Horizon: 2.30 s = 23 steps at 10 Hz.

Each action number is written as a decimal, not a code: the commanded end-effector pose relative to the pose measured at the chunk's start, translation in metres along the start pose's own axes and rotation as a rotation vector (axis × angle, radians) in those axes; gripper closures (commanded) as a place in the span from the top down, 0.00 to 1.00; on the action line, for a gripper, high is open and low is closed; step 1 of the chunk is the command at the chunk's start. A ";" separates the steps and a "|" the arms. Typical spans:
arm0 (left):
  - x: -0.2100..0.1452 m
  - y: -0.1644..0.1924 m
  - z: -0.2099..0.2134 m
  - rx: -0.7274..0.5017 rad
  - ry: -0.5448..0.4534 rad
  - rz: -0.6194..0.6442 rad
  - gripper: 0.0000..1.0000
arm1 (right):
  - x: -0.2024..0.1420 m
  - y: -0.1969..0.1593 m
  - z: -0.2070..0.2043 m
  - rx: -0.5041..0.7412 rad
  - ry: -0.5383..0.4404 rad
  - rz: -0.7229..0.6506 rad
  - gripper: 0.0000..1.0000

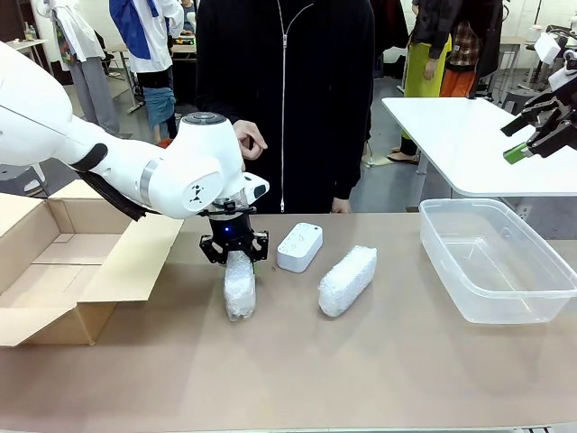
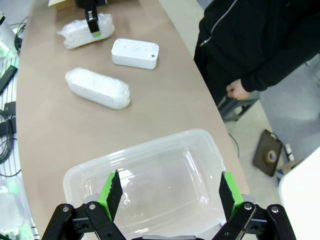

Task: Separate and place wrapped and unwrapped clocks.
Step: Pick up the Digital clock indicated by the person.

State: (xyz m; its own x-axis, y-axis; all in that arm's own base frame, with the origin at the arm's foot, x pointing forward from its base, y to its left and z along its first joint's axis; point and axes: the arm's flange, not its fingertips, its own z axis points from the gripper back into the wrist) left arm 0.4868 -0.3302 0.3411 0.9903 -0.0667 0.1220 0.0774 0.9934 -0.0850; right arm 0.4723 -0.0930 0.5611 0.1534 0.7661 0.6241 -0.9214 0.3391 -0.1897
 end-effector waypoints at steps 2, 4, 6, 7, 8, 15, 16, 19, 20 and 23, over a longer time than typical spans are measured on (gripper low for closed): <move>-0.005 0.015 0.028 -0.016 0.036 -0.111 0.13 | 0.000 0.000 -0.001 0.005 -0.015 0.001 1.00; -0.003 0.019 0.047 -0.021 0.027 -0.138 0.00 | 0.000 0.000 -0.001 0.005 -0.015 0.001 1.00; -0.003 0.022 0.070 -0.020 0.002 -0.147 0.00 | 0.000 0.000 -0.001 0.005 -0.015 0.001 1.00; -0.005 0.023 0.085 -0.021 -0.016 -0.145 0.00 | 0.000 0.000 -0.001 0.005 -0.015 0.001 1.00; -0.005 0.025 0.098 -0.025 -0.028 -0.142 0.00 | 0.000 0.000 -0.001 0.005 -0.015 0.001 1.00; -0.022 0.030 0.171 0.001 -0.104 -0.194 0.00 | 0.000 0.000 -0.001 0.005 -0.015 0.001 1.00; -0.023 0.028 0.172 0.008 -0.110 -0.189 0.00 | 0.000 0.000 -0.001 0.005 -0.015 0.001 1.00; -0.019 0.023 0.172 0.011 -0.115 -0.174 0.33 | 0.000 0.000 -0.001 0.005 -0.015 0.001 1.00; -0.019 0.023 0.172 0.011 -0.115 -0.174 0.33 | 0.000 0.000 -0.001 0.005 -0.015 0.001 1.00; -0.019 0.023 0.172 0.011 -0.115 -0.174 0.33 | 0.000 0.000 -0.001 0.005 -0.015 0.001 1.00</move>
State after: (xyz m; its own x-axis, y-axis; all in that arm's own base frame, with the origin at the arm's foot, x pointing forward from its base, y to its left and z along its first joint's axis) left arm 0.4493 -0.2920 0.5047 0.9424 -0.2303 0.2425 0.2467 0.9683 -0.0388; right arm 0.4723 -0.0928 0.5611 0.1532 0.7663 0.6240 -0.9216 0.3388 -0.1897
